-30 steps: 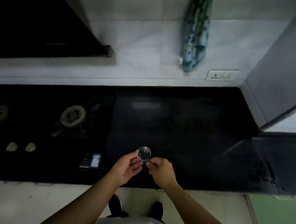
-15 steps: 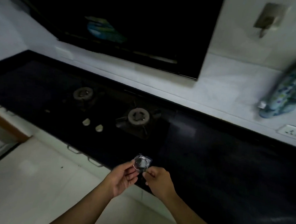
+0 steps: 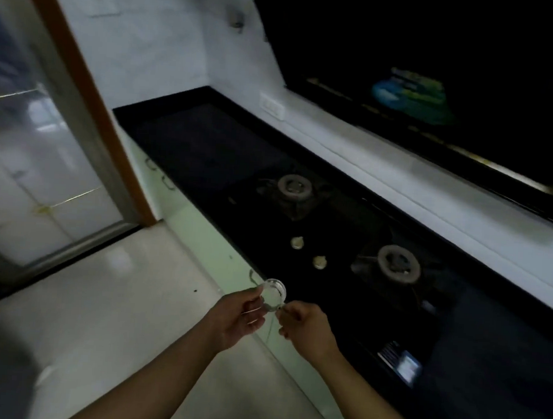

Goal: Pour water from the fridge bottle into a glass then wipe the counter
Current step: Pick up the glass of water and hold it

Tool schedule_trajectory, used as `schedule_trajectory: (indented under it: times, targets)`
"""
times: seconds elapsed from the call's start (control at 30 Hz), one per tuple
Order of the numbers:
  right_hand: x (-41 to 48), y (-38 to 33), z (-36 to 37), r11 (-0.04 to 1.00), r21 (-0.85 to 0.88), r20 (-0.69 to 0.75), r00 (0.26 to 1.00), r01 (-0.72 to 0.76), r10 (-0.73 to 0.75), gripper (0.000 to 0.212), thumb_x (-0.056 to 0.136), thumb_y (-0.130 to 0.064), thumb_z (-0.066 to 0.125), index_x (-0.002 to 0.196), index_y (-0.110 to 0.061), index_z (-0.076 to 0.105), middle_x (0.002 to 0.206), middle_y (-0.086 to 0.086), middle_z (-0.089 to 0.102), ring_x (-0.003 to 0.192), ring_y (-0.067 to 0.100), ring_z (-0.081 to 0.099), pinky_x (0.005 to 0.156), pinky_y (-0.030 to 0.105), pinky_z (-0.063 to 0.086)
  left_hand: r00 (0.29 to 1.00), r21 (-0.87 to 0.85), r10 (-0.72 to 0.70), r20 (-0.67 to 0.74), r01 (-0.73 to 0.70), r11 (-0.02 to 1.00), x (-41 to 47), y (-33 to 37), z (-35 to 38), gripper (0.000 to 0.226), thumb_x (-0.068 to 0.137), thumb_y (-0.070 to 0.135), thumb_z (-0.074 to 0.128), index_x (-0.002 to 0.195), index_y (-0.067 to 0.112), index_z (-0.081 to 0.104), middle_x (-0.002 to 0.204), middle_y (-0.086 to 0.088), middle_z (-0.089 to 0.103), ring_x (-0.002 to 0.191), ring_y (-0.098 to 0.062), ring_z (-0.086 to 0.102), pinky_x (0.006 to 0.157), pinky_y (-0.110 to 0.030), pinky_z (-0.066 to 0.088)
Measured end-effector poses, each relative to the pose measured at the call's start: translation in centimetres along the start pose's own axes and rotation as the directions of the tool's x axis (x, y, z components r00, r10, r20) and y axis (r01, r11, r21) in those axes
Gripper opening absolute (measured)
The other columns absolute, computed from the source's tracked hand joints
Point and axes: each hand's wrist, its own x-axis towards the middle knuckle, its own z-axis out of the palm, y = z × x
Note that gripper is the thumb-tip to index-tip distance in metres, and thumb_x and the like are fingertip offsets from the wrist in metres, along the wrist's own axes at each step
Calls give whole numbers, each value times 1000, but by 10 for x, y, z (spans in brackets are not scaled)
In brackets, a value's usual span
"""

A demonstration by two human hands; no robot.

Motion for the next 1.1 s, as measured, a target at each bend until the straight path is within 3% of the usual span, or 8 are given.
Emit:
schedule_trajectory:
  times: [0.1,0.23,0.37,0.53,0.63,0.7,0.87,1.1]
  targets:
    - [29,-24,27,1000,5,50,999,7,-8,29,93,-20,68,66,-10,61,61,-1,61,58,6,68,62,28,52,999,-65,28,-44,-31,997,3,28,-30,17,90,22,70,88,6,64,76,-6,66,82,-22,65,88,-38,48]
    - [71,-54,56,998,-25,118,992,56,-52,27,93,-18,67,67,-11,63,63,1,62,58,7,66,62,26,51,994,-123,73,-87,-83,989,14,63,-63,22,79,23,75,89,6,64,77,-7,67,83,-23,66,85,-38,50]
    - [123,-80,84,990,-44,190,974,131,-120,24,93,-16,66,72,-5,64,60,1,64,58,10,65,62,30,52,984,-170,125,-129,-146,974,29,101,-91,17,88,21,70,88,6,63,74,-6,70,84,-23,65,81,-36,50]
    - [186,-117,114,976,-47,282,941,211,-189,20,92,-16,67,74,-6,66,59,1,63,56,9,66,61,31,53,956,-184,206,-209,-245,952,49,155,-117,11,90,19,68,90,9,65,78,-6,72,78,-19,69,83,-36,49]
    - [220,-141,132,959,-76,334,913,274,-235,20,92,-18,65,74,-10,66,60,0,64,58,12,67,63,36,56,939,-195,247,-240,-296,935,61,185,-135,5,91,14,67,88,11,65,78,-6,73,81,-19,68,87,-38,48]
    - [240,-157,143,953,-90,361,902,288,-238,21,93,-18,65,73,-12,66,61,-1,64,57,8,67,62,32,55,934,-203,256,-249,-309,929,67,204,-146,5,91,13,68,87,11,65,78,-5,73,86,-21,68,89,-40,48]
    - [291,-195,177,962,-70,371,902,263,-220,19,93,-12,66,77,-2,67,62,2,64,54,3,63,55,19,51,932,-224,266,-246,-321,920,96,254,-184,4,90,13,69,92,10,67,88,-10,73,91,-23,67,87,-38,48]
    - [365,-250,235,984,-11,278,946,177,-167,20,92,-7,65,73,-1,66,61,-3,59,59,8,60,59,22,52,953,-142,257,-158,-280,950,145,352,-247,18,90,12,68,103,2,66,93,-12,75,98,-27,67,91,-40,50]
